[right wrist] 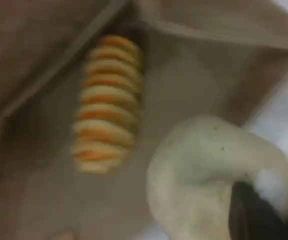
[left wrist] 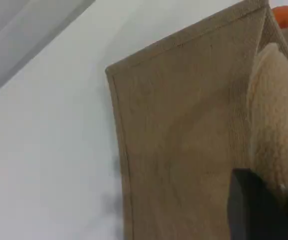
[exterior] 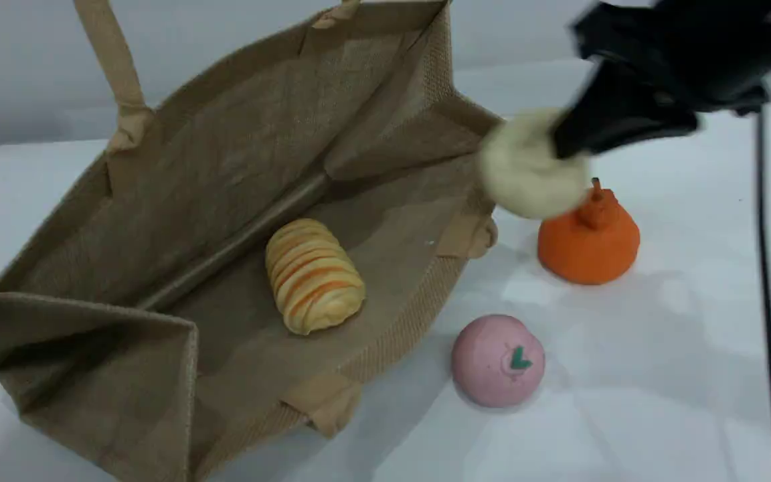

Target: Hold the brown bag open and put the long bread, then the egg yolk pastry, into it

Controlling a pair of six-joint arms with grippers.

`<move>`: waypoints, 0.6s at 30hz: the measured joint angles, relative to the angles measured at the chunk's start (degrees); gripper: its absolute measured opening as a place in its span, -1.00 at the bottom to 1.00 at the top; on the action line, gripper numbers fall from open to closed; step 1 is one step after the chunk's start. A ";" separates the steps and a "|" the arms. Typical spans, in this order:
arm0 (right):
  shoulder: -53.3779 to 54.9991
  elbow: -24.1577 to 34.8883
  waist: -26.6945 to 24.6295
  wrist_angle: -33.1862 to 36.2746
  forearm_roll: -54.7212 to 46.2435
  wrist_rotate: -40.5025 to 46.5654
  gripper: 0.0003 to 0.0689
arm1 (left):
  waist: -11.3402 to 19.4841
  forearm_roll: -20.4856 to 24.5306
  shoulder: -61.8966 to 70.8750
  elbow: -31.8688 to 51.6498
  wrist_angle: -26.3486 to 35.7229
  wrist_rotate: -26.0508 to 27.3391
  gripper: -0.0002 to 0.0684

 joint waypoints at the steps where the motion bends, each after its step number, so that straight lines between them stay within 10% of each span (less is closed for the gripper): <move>1: 0.31 0.00 1.40 -0.91 2.71 -1.65 -0.92 | 0.00 0.00 0.00 0.00 0.00 0.00 -0.73; 18: 18.67 -15.45 13.39 -4.08 25.55 -18.78 -0.92 | 0.00 -1.76 0.00 0.00 0.00 -0.13 -0.73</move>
